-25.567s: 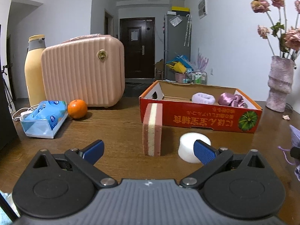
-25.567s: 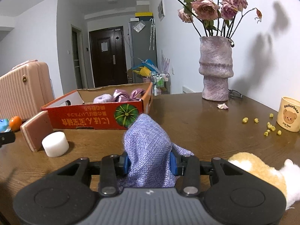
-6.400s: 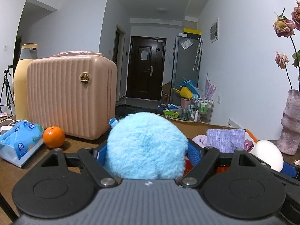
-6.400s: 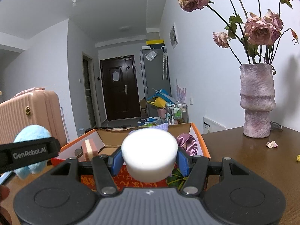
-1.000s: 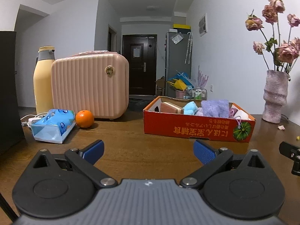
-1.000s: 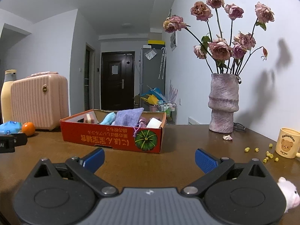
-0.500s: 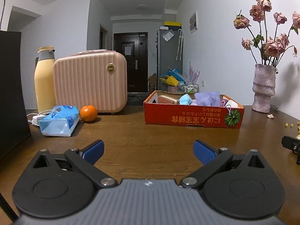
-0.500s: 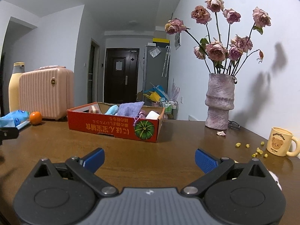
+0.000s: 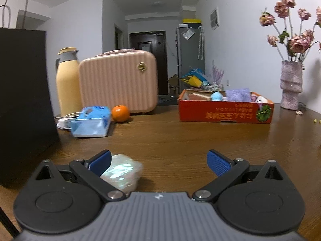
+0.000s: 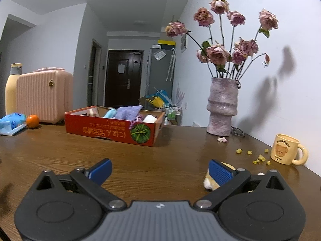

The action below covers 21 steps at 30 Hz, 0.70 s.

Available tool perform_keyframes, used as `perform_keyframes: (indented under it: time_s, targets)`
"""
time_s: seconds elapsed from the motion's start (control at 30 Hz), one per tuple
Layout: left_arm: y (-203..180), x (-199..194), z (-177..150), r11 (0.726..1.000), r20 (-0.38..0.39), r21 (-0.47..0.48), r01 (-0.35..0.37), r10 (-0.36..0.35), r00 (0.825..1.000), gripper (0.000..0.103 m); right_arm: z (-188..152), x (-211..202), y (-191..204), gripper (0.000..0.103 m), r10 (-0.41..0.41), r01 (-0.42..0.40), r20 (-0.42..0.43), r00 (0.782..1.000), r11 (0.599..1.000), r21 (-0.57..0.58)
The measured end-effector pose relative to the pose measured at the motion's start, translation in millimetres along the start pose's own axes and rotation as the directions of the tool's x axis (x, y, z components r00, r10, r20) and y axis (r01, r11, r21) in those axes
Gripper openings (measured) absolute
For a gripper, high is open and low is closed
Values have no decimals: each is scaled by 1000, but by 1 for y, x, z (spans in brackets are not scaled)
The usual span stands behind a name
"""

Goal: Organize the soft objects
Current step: 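Close the left tool on the clear plastic bag while the right tool approaches the yellow plush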

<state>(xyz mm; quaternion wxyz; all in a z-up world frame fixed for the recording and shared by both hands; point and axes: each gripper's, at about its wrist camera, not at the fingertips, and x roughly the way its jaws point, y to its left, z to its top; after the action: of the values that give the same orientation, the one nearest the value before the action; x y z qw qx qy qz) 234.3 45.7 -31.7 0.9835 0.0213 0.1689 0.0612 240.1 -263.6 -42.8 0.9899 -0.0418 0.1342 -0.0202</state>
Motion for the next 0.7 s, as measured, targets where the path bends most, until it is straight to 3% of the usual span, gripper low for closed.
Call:
perform_keyframes:
  time_s: [0.27, 0.7]
  targets:
    - [36, 13, -4, 996, -61, -17, -87, 86, 994, 103, 0, 2, -10, 103, -33, 34, -11, 999, 999, 26]
    - [62, 63, -3, 993, -214, -63, -101, 86, 973, 103, 0, 5, -8, 103, -63, 63, -22, 998, 998, 8]
